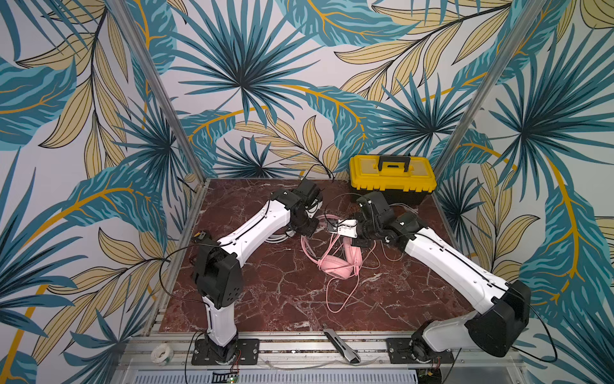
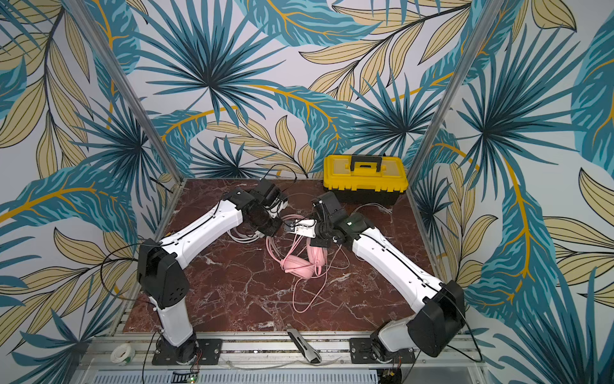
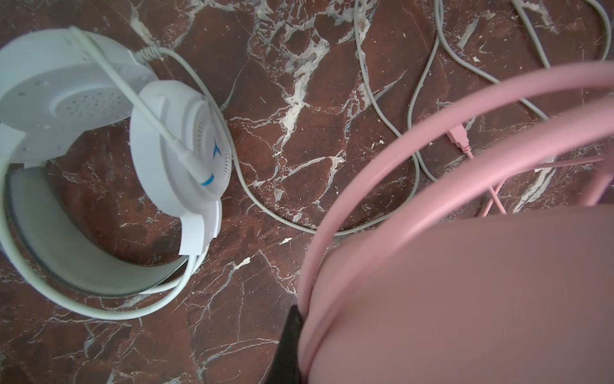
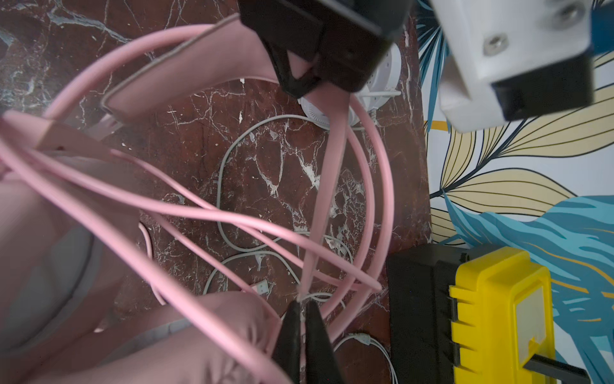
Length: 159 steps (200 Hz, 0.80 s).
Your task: Wrap the headphones
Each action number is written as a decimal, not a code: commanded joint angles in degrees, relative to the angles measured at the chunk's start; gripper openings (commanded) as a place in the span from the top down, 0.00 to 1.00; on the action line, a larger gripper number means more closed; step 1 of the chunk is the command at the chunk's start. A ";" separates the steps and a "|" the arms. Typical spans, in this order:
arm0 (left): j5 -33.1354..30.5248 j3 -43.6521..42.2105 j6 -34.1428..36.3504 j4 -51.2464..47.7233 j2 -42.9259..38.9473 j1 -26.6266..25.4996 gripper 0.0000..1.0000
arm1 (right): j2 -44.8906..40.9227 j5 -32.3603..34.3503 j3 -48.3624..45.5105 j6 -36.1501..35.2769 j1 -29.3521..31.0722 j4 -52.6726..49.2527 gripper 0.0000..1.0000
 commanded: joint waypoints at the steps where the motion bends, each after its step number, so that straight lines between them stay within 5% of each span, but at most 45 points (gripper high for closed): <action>1: 2.61 -0.91 2.74 -1.97 -3.36 -0.26 1.00 | 0.03 -1.38 -0.82 3.40 -1.98 3.88 0.89; 80: 4.68 -1.82 1.96 -1.96 -5.26 0.04 1.00 | 1.66 -8.73 -6.11 12.62 -5.16 8.97 0.84; 159: 10.90 -3.17 -1.14 -1.90 -9.31 4.79 1.00 | 0.68 -16.82 -16.92 34.04 -8.23 25.40 0.73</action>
